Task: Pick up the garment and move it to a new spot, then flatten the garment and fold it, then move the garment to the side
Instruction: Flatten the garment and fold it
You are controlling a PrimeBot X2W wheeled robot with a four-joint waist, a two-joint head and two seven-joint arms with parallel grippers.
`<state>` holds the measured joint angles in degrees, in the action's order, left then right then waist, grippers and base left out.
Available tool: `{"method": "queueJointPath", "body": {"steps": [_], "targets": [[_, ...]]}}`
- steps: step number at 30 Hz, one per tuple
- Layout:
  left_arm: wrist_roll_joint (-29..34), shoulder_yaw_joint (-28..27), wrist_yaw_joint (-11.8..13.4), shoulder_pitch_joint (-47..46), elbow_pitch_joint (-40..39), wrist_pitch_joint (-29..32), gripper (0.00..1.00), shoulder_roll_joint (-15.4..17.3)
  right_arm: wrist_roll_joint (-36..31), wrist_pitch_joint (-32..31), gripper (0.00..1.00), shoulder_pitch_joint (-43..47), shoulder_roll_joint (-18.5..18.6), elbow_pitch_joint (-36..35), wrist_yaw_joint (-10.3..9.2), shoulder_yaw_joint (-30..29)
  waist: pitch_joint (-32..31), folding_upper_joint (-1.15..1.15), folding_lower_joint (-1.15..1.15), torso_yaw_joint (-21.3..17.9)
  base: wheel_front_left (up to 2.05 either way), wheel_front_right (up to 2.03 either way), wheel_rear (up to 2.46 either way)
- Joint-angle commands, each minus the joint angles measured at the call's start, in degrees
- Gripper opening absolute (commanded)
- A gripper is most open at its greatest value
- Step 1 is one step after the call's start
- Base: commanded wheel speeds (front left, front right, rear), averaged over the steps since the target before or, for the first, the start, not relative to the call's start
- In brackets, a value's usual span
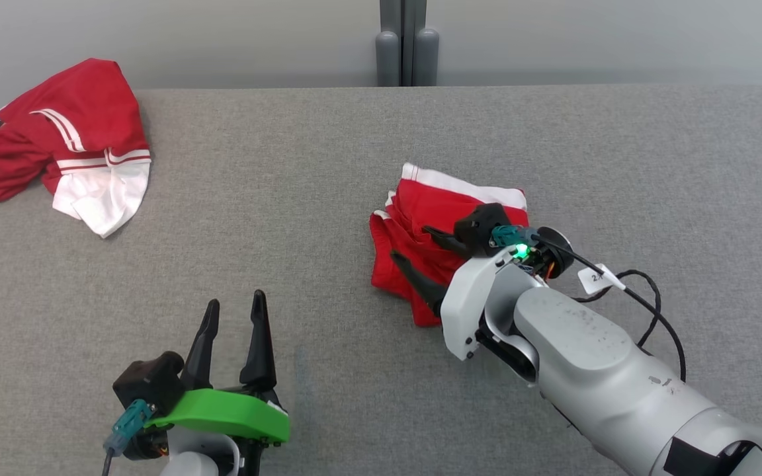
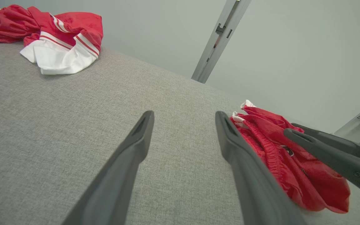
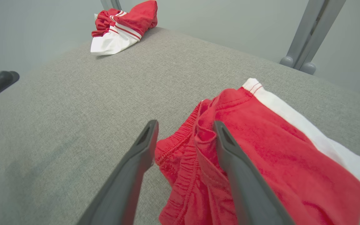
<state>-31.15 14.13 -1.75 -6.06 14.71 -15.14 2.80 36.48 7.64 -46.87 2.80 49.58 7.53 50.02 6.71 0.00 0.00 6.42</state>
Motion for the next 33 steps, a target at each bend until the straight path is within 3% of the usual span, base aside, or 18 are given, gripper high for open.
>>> {"method": "queueJointPath", "body": {"steps": [1, 10, 23, 24, 25, 27, 30, 33], "targets": [[0.0, 0.1, 0.1, 0.2, 0.1, 0.0, 1.00, 0.2, 0.4, 0.6, 1.00, 1.2, 0.2, -0.2, -0.08, 0.4, -0.2, 0.00, 0.00, -0.2, 0.00, 0.00, 0.00], [0.1, 0.4, 0.3, 1.0, 0.1, 0.0, 1.00, 0.2, 0.4, 4.8, 1.00, 1.1, 0.2, -1.4, -0.08, -0.8, -0.8, 0.00, 0.00, -1.8, 0.00, 0.00, 0.00], [0.2, 0.9, 0.1, 0.1, -0.4, 0.0, 1.00, 0.2, -8.9, 7.5, 1.00, -2.9, 1.6, 4.6, -0.08, -13.6, 0.4, 0.00, 0.00, -2.1, 0.00, 0.00, 0.00], [0.2, 1.0, 0.0, -0.1, -0.4, 0.0, 1.00, 0.2, -10.0, 7.5, 0.89, -3.2, 2.2, 5.3, -0.08, -13.9, 0.6, 0.00, 0.00, -1.9, 0.00, 0.00, 0.00], [0.2, 1.2, -0.1, -0.3, -0.4, 0.0, 1.00, 0.2, -11.1, 7.5, 0.50, -3.6, 2.6, 6.1, -0.08, -14.1, 0.9, 0.00, 0.00, -1.6, 0.00, 0.00, 0.00], [0.1, 1.4, -0.1, -0.7, -0.2, 0.0, 1.00, 0.2, -12.3, 7.6, 0.20, -3.9, 3.1, 7.6, -0.08, -14.4, 1.5, 0.00, 0.00, -0.9, 0.00, 0.00, 0.00], [0.0, 1.6, -0.1, -1.4, 0.0, 0.0, 1.00, 0.2, -13.1, 7.3, 0.00, -4.5, 3.9, 9.7, -0.08, -13.4, 2.2, 0.00, 0.00, 0.1, 0.00, 0.00, 0.00], [-0.1, 1.4, -0.2, -1.9, 0.2, 0.0, 1.00, 0.2, -12.9, 6.3, 0.00, -4.4, 4.5, 11.2, -0.08, -10.5, 3.0, 0.00, 0.00, 1.1, 0.00, 0.00, 0.00]]}}
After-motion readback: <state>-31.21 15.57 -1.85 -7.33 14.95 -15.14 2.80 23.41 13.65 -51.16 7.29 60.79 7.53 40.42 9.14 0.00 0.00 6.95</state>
